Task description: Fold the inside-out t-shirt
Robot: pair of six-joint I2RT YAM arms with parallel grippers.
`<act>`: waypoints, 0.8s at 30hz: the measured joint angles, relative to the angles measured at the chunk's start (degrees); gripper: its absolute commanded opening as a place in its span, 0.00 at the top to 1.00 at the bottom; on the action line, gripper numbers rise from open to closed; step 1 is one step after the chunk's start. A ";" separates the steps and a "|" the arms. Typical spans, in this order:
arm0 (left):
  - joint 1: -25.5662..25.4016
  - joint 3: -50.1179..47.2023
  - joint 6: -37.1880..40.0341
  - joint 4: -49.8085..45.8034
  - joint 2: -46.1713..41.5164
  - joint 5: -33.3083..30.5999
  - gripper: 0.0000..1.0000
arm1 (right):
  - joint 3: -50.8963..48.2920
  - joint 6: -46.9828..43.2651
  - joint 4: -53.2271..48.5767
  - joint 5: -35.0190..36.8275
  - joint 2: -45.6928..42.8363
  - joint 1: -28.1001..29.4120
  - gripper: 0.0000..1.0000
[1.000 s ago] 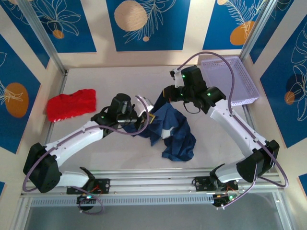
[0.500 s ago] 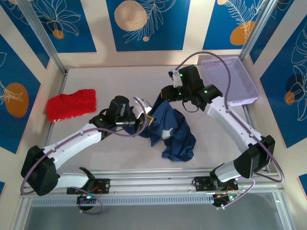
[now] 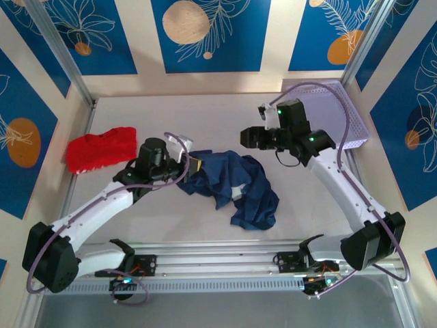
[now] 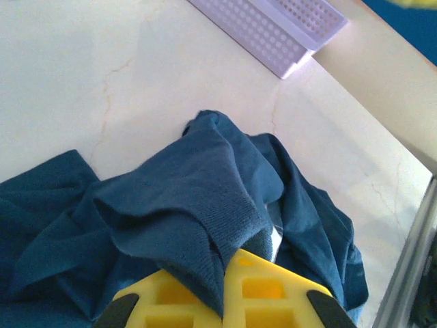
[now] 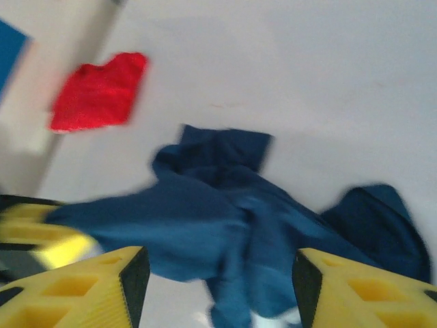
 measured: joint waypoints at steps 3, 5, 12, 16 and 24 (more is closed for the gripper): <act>0.52 0.00 -1.27 -0.24 0.00 -1.66 1.00 | -7.63 1.46 -0.28 4.94 0.92 0.44 0.39; 0.83 0.00 -1.92 -0.28 0.00 -2.51 1.00 | -12.46 2.84 -0.48 7.65 2.16 1.22 0.39; 1.16 0.83 -2.32 -0.96 0.11 -3.74 1.00 | -21.49 7.37 3.52 14.25 7.04 5.18 0.47; 1.31 1.11 -2.71 -1.33 0.11 -5.16 1.00 | -22.84 8.46 6.51 16.44 9.60 4.37 0.78; 3.63 4.92 -4.66 -3.74 -1.84 -10.82 1.00 | -18.38 4.74 4.00 21.38 0.50 0.74 1.00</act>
